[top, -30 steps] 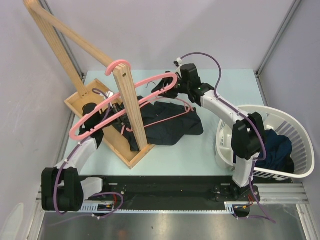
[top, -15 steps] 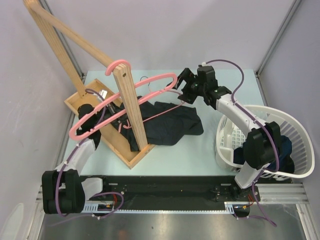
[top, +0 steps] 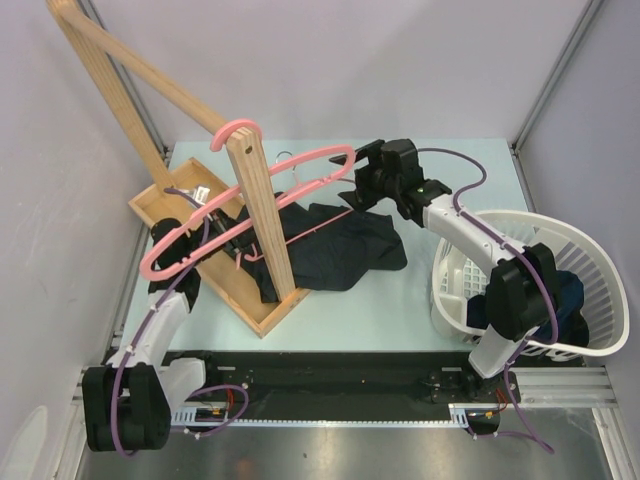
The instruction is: Remove the shorts from the hanger
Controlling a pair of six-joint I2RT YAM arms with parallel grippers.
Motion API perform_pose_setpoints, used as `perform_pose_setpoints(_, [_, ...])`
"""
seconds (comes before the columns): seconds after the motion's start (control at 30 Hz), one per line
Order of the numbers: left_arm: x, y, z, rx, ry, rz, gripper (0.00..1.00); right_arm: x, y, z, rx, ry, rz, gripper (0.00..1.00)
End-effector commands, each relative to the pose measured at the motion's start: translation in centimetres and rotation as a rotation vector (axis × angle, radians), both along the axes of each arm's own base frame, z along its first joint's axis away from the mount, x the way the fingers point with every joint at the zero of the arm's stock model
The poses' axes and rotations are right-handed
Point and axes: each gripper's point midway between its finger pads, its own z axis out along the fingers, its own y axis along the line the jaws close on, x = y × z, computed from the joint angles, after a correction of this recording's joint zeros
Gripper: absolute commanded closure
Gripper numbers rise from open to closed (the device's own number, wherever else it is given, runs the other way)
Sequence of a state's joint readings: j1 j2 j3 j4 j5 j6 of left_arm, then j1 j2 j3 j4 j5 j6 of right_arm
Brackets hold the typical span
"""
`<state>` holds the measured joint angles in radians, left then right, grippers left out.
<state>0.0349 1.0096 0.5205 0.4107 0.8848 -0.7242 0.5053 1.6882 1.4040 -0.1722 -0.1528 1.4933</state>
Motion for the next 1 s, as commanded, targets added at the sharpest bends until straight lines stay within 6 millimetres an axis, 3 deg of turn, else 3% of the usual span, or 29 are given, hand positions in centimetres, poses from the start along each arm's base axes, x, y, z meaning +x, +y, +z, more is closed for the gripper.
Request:
perform_pose_setpoints(0.0, [-0.4, 0.0, 1.8, 0.015, -0.128, -0.006, 0.99, 1.2, -1.0, 0.9, 0.11, 0.08, -0.167, 0.08])
perform_pose_setpoints(0.07, [-0.4, -0.1, 1.9, 0.014, -0.13, -0.009, 1.0, 1.2, -1.0, -0.5, 0.112, 0.141, -0.188, 0.12])
perform_pose_setpoints(0.27, [-0.7, -0.2, 1.9, 0.009, -0.138, -0.018, 1.0, 2.1, 0.5, -2.1, 0.194, 0.207, -0.195, 0.29])
perform_pose_setpoints(0.47, [-0.9, -0.2, 1.6, 0.016, -0.14, -0.028, 1.0, 2.9, -0.3, -4.1, 0.154, 0.232, -0.246, 0.37])
perform_pose_setpoints(0.6, [-1.1, -0.3, 1.5, 0.018, -0.141, -0.035, 1.0, 3.1, -0.4, -5.1, 0.137, 0.244, -0.246, 0.56])
perform_pose_setpoints(0.77, [-1.0, -0.2, 1.7, 0.022, -0.152, -0.029, 1.0, 3.2, -0.2, -5.1, 0.138, 0.238, -0.235, 0.56])
perform_pose_setpoints(0.97, [0.5, 2.8, 2.4, 0.106, -0.164, 0.186, 1.0, 3.4, 0.1, -4.1, 0.109, 0.147, -0.171, 0.31])
